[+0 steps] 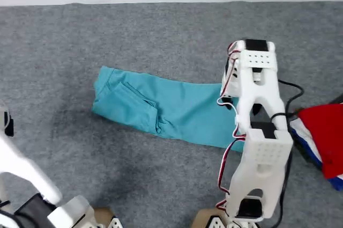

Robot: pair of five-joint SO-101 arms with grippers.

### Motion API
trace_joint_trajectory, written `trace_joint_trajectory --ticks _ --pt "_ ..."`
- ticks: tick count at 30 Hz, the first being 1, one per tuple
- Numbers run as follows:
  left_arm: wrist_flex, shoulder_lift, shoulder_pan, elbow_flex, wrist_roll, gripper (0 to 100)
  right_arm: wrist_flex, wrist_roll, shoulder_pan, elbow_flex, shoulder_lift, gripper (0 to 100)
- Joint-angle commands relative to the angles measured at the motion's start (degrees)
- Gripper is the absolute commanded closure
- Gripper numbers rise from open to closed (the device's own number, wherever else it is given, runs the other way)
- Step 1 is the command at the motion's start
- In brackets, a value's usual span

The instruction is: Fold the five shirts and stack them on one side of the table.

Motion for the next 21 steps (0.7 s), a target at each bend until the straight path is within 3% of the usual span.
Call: trace_joint_trajectory --ticks 1,14,21 --pt "0.53 -1.93 0.35 -1.01 0.35 100 -2.15 1.32 0.66 -0.18 -0.40 72.9" --pt "0.79 -1.93 0.44 -1.01 0.35 100 -3.56 1.05 -1.10 -0.44 10.95 73.4" --pt "0.88 -2.02 0.44 -1.01 0.35 100 -2.86 0.97 -5.41 -0.53 11.03 92.4"
